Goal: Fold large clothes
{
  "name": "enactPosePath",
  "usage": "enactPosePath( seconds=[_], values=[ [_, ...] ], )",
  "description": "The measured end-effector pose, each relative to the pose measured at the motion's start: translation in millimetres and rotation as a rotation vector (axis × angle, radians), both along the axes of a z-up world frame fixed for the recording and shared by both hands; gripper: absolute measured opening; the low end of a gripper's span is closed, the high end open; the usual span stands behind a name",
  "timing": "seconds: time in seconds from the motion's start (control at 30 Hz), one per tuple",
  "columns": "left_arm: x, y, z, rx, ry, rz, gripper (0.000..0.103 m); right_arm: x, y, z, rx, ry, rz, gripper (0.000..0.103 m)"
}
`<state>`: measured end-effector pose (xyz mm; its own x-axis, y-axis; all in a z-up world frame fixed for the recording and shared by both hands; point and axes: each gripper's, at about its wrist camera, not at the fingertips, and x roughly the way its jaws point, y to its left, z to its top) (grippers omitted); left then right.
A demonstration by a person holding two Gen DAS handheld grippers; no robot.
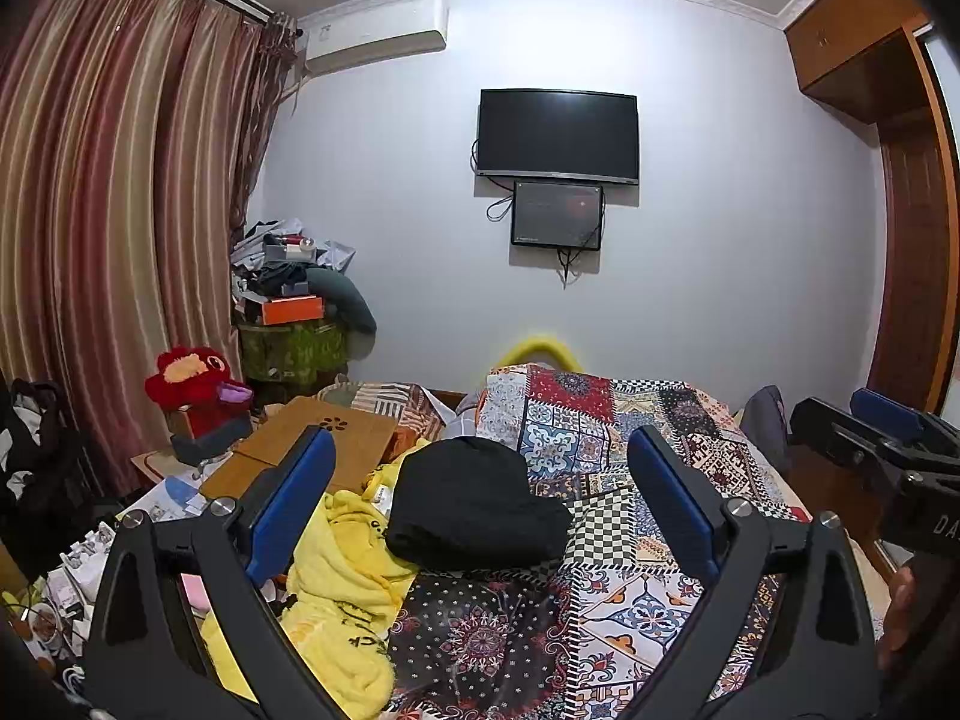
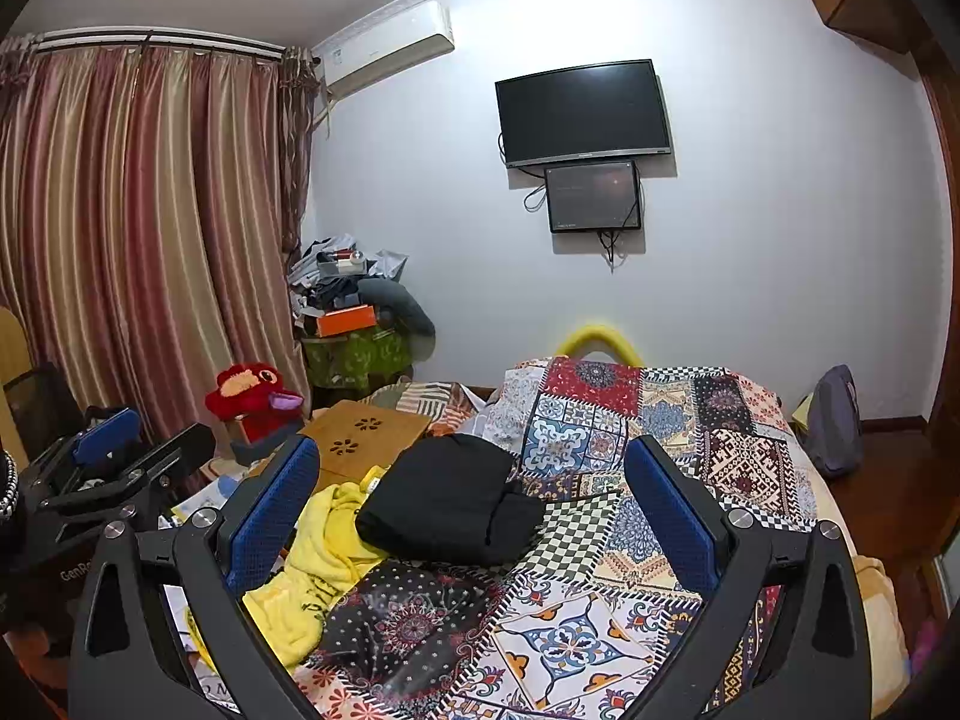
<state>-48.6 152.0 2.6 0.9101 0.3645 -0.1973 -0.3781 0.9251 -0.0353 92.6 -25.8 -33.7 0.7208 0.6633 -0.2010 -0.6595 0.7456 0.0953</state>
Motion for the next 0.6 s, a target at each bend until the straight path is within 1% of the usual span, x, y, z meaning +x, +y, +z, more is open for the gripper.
enactPosePath(
  seconds=[0.47,0.6],
  values=[
    [5.8,-5.6,-3.6,-0.006,0.022,-0.029,0.098,4.0,-0.2,-1.7,0.001,0.005,-0.001,0.101],
    [5.9,-4.8,-3.6,-0.009,0.021,-0.024,0.098,5.3,-1.1,-2.7,0.005,0.008,-0.005,0.101]
  ],
)
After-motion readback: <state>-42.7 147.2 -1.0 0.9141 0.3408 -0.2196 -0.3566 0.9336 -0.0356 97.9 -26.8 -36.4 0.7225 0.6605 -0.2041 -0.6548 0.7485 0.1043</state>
